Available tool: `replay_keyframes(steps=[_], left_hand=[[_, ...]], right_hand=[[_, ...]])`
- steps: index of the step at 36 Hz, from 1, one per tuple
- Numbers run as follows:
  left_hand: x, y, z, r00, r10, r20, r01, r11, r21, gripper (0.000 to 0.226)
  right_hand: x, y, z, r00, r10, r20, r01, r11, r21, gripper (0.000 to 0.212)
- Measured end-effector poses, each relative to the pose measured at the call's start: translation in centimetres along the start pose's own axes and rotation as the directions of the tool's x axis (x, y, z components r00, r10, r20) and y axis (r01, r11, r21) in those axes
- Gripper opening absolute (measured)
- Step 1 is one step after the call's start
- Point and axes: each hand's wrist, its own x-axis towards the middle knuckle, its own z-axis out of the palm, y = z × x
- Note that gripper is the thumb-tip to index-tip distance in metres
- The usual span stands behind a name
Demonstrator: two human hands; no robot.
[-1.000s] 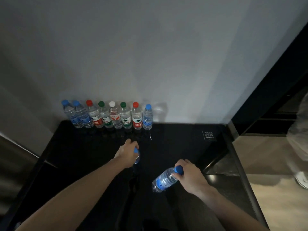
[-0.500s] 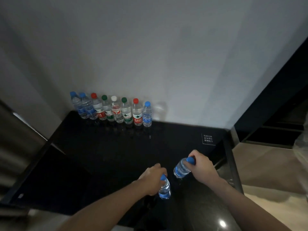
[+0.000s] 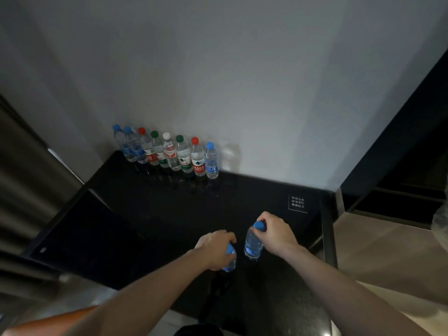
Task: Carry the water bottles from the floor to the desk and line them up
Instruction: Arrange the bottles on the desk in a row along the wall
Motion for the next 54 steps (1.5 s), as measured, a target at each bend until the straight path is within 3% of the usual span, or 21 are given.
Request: replay_keyframes(steps=[8,12,16,23,26,30,33,44,54], left_hand=[[1.8,1.2,-2.7,0.988,0.042,-0.148,-0.04,0.999,0.014,0.064],[3.0,1.7,-3.1,0.975,0.137,-0.176,-0.142,0.99,-0.016,0.054],[4.0,1.9,-3.4,0.964,0.204,-0.173,-0.209,0.978,-0.009,0.041],[5.8,2.1,-5.1,0.947,0.305,-0.099,-0.288,0.945,0.158,0.032],[6.7,1.4,-6.3,0.952,0.285,-0.116,-0.268,0.953,0.137,0.028],[7.3,-0.5,-7.3,0.955,0.259,-0.143,-0.245,0.964,0.108,0.022],[7.4,-1.6,-8.3,0.952,0.248,-0.177,-0.232,0.967,0.105,0.023],[9.3,-4.7,-13.8,0.95,0.193,-0.247,-0.158,0.975,0.154,0.025],[12.3,-5.5,-17.8,0.94,0.124,-0.319,-0.057,0.976,0.21,0.025]], right_hand=[[1.7,-1.4,0.7,0.999,-0.004,0.045,0.0,0.996,0.088,0.028],[1.6,-0.9,1.2,0.999,0.006,0.053,-0.02,0.966,0.256,0.023],[0.1,0.7,1.7,0.987,0.126,0.101,-0.159,0.864,0.477,0.013],[-2.7,3.6,4.3,0.967,0.219,0.129,-0.246,0.935,0.256,0.011],[-3.2,3.2,5.3,0.979,0.164,0.124,-0.182,0.97,0.158,0.02],[-3.2,1.3,6.5,0.987,0.019,0.159,-0.038,0.992,0.117,0.053],[-2.7,0.0,7.4,0.978,-0.071,0.195,0.056,0.995,0.079,0.062],[0.2,-2.0,7.4,0.969,-0.165,0.183,0.194,0.969,-0.156,0.029],[5.4,-1.2,1.1,1.0,0.003,-0.021,-0.006,0.993,-0.116,0.021]])
